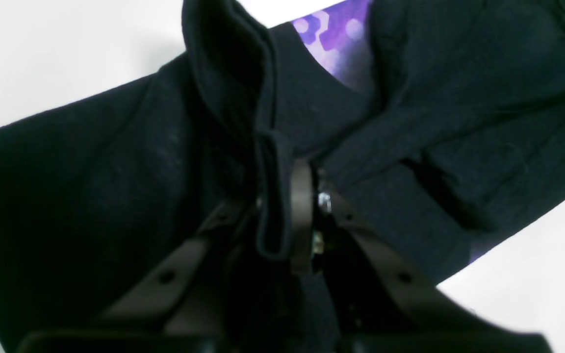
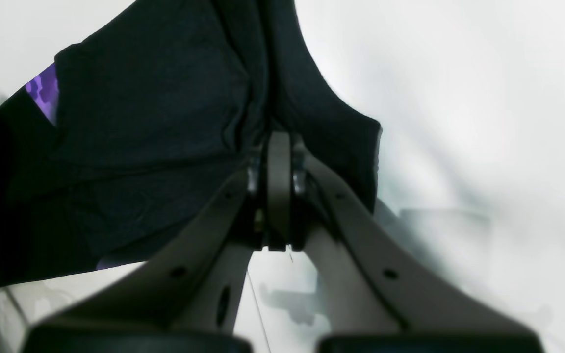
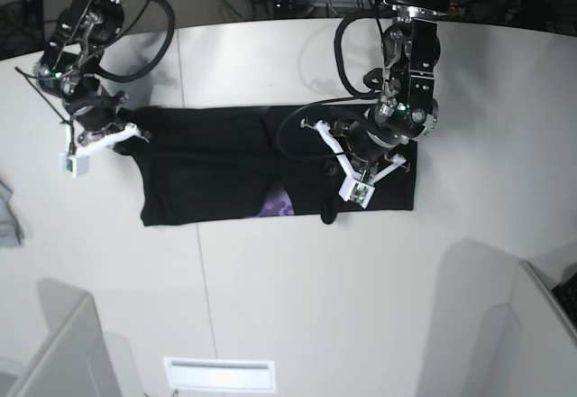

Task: Fold the T-shirt properly
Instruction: 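Fold the strip end with the left gripper toward the right gripper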

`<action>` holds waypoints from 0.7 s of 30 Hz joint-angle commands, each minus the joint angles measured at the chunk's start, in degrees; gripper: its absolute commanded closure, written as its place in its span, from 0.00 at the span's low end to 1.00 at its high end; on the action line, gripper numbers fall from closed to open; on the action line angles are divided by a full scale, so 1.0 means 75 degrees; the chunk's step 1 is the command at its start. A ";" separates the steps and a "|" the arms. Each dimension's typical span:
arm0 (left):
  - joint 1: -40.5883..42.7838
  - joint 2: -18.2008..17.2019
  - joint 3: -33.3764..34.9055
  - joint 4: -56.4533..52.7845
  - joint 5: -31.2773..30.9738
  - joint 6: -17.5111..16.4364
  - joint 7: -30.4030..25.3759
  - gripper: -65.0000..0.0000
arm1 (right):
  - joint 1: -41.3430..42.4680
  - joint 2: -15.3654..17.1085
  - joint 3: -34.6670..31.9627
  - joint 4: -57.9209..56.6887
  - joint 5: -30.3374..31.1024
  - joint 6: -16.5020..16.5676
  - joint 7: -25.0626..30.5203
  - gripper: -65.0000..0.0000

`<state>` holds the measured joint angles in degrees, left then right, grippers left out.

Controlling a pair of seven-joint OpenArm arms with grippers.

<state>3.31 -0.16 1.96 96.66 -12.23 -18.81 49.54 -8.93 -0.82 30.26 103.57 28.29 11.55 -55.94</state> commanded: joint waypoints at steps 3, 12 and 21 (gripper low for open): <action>-0.0119 0.0028 0.0038 0.0140 -0.0098 -0.0007 -0.0164 1.00 | 0.0083 0.0068 0.0015 0.0122 0.0113 0.0025 0.0139 1.00; -0.0119 0.0016 0.0003 0.0140 -0.0134 -0.0007 -0.0164 1.00 | 0.0071 0.0068 0.0015 0.0122 0.0113 0.0025 0.0139 1.00; -0.0119 0.0250 0.0448 0.0175 -0.0169 -0.0007 -0.0164 0.47 | 0.0071 0.0068 0.0015 0.0122 0.0113 0.0025 0.0139 1.00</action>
<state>3.18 1.15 5.23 96.73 -12.47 -18.44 49.50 -8.93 -0.82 30.26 103.57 28.29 11.55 -55.94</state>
